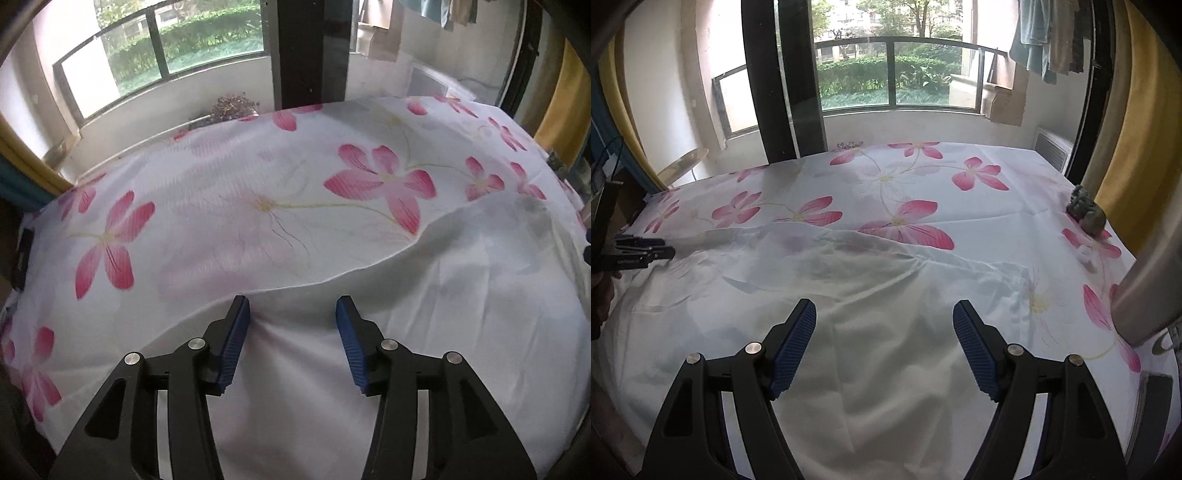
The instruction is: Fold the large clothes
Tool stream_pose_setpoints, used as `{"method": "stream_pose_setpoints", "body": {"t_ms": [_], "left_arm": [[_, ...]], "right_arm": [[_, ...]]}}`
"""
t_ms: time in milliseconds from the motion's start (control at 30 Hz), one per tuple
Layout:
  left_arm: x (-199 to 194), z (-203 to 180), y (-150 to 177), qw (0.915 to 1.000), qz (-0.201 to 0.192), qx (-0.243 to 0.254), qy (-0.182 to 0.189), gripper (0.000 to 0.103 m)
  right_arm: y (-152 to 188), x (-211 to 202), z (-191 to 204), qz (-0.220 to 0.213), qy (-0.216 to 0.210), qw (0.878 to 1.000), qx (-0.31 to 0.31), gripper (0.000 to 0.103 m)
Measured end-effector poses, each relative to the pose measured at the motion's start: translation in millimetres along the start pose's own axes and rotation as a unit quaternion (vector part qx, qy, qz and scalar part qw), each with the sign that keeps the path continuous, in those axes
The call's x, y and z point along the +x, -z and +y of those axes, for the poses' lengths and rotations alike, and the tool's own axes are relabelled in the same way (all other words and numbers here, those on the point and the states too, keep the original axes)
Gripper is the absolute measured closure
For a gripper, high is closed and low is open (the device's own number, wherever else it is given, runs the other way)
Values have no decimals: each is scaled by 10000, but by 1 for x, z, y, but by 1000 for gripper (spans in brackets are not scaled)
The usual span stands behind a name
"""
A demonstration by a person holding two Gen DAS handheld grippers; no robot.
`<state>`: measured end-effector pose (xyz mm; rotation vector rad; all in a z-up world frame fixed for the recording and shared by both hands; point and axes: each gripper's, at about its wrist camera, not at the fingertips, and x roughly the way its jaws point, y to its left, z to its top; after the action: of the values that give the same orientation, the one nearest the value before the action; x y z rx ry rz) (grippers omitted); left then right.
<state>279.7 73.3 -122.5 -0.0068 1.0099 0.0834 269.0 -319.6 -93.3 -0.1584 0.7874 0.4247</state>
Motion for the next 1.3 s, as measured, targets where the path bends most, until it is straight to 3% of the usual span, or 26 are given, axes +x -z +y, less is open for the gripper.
{"method": "stream_pose_setpoints", "body": {"t_ms": [467,967,1100,1300], "left_arm": [[3,3,-16,9997,-148,-177,58,49],[-75,-2,43,9945,-781,-583,389,49],[-89,-7,62,9937,-850,-584,432,49],[-107,-7,90,9913,-880,-738,643,49]], "right_arm": [[1,-1,5,86,95,9999,-18,26],[12,-37,12,-85,199,9998,22,26],[21,-49,18,-140,226,9996,-5,19],[36,-68,24,-168,267,9995,25,17]]}}
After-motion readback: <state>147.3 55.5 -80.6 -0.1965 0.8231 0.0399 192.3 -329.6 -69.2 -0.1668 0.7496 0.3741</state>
